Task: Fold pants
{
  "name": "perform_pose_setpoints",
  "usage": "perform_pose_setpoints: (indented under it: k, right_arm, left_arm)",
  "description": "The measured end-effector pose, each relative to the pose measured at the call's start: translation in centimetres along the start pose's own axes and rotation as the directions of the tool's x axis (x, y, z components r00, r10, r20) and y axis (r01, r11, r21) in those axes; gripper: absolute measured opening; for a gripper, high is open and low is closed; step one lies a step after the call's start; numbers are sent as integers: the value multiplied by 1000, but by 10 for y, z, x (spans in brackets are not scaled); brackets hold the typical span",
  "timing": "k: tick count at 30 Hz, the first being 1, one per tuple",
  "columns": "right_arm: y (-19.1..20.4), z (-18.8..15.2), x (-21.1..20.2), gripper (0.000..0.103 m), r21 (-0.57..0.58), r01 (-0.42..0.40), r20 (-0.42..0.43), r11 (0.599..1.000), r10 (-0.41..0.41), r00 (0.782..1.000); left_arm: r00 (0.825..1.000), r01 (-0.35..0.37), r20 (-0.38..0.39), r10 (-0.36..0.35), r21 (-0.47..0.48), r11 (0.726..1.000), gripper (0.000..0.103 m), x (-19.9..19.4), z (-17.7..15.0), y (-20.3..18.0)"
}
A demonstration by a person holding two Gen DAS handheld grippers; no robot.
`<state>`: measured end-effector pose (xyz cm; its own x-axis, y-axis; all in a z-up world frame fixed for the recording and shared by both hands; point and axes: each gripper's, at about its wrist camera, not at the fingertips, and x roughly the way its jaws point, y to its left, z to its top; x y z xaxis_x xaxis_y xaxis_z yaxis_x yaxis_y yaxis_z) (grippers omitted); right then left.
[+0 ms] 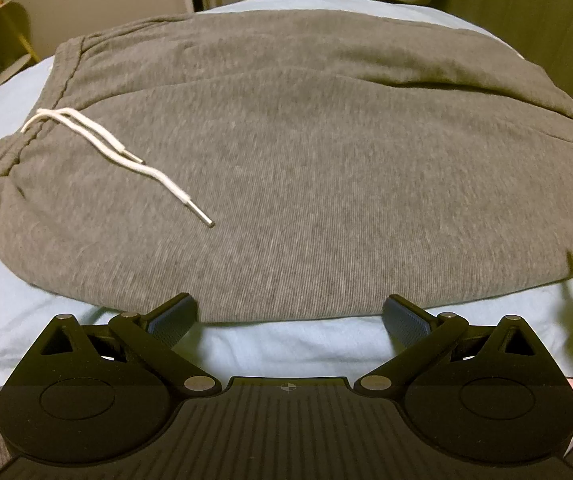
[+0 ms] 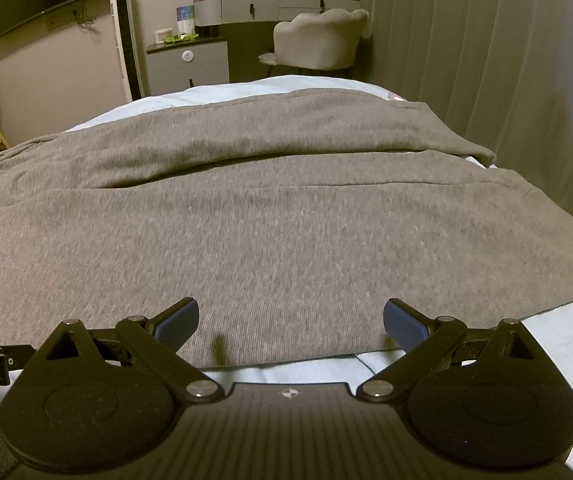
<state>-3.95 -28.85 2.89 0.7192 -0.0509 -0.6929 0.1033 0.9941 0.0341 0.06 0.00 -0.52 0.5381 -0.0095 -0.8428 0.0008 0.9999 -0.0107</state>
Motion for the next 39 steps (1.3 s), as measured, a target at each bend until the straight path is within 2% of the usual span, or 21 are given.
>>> perform_pose_setpoints:
  k: [22, 28, 30, 34, 37, 39]
  right_arm:
    - [0, 0, 6, 99, 16, -24, -29, 1000, 24, 999]
    - [-9, 0, 14, 99, 90, -68, -58, 994, 73, 996]
    - [-18, 2, 25, 99, 167, -107, -104, 980, 125, 987]
    - [-29, 5, 50, 99, 255, -109, -179, 961, 158, 971]
    - [-31, 8, 60, 99, 281, -84, -212, 956, 148, 966]
    - [-30, 9, 64, 99, 283, -73, -234, 956, 142, 962]
  left_arm:
    - [1000, 3, -10, -3, -8, 1000, 103, 3, 2, 1]
    - [1000, 2, -4, -2, -13, 1000, 103, 0, 3, 2]
    - [1000, 5, 9, -5, -26, 1000, 103, -5, 6, 4]
    - [998, -15, 58, 19, -63, 998, 103, -15, 23, 12]
    - [988, -72, 127, 83, -85, 994, 103, -16, 44, 18]
    - [976, -122, 170, 138, -98, 988, 103, -13, 59, 21]
